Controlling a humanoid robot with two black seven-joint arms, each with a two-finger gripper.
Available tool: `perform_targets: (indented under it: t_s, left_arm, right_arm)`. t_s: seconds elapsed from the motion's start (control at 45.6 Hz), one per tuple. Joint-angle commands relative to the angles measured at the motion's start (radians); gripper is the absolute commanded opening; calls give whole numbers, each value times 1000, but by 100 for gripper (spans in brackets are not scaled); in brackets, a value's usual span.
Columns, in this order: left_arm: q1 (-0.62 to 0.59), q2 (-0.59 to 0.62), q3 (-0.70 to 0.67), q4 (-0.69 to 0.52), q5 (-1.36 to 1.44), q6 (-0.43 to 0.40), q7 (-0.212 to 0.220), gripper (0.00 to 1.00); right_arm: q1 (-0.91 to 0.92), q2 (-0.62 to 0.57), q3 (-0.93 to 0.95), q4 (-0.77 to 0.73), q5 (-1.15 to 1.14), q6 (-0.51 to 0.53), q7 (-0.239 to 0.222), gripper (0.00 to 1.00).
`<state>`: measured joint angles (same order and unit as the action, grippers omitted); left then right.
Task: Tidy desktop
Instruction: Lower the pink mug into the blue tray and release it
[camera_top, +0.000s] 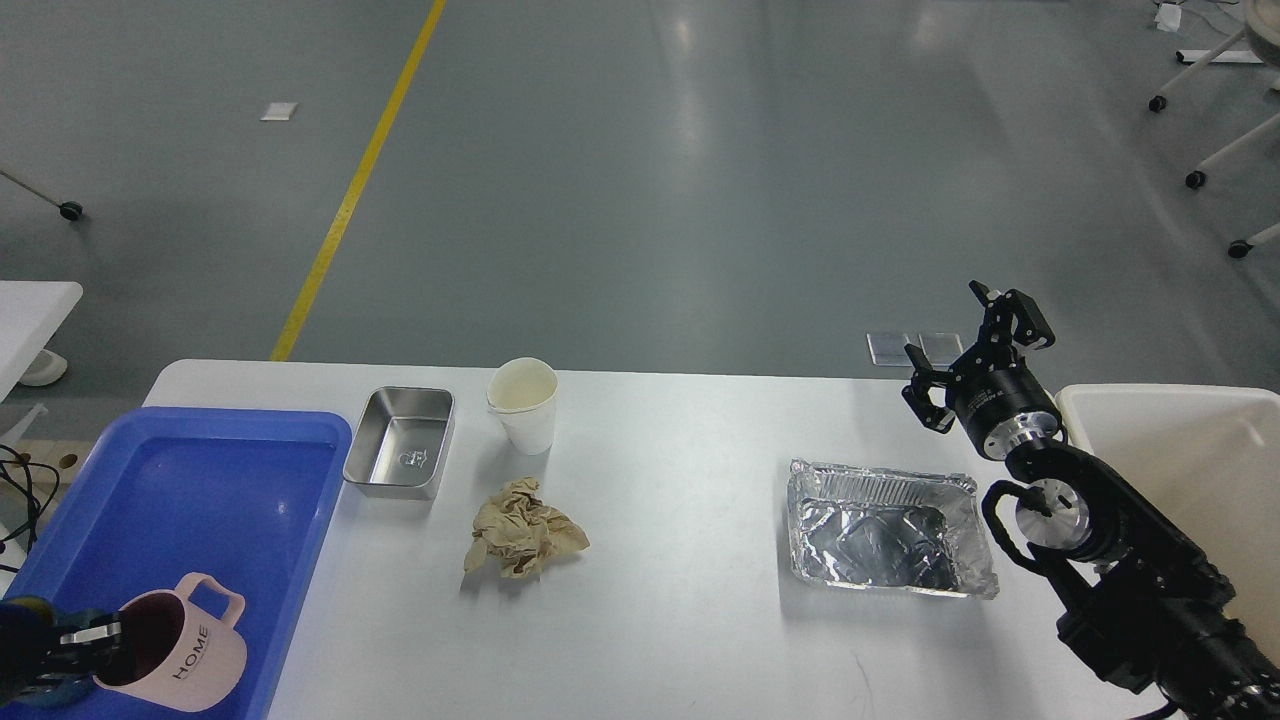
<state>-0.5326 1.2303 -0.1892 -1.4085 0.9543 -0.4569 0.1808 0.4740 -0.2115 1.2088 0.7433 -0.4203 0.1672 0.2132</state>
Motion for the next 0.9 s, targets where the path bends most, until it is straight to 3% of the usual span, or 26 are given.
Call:
perform_targets:
  t_s: [0.0, 0.197, 0.702, 0.878]
  left_arm:
    - [2, 0, 1, 11, 1, 0, 0, 11]
    - [6, -2, 1, 37, 0, 0, 0, 24]
    - [5, -32, -9, 77, -5, -3, 2, 41]
    - [5, -34, -15, 78, -11, -2, 2, 54]
  right_arm:
    - [0, 0, 0, -2, 0, 0, 0, 100]
    - [-1, -2, 0, -4, 0, 0, 0, 100]
    - [0, -2, 0, -2, 0, 0, 0, 100]
    - [0, -2, 0, -2, 0, 0, 0, 100]
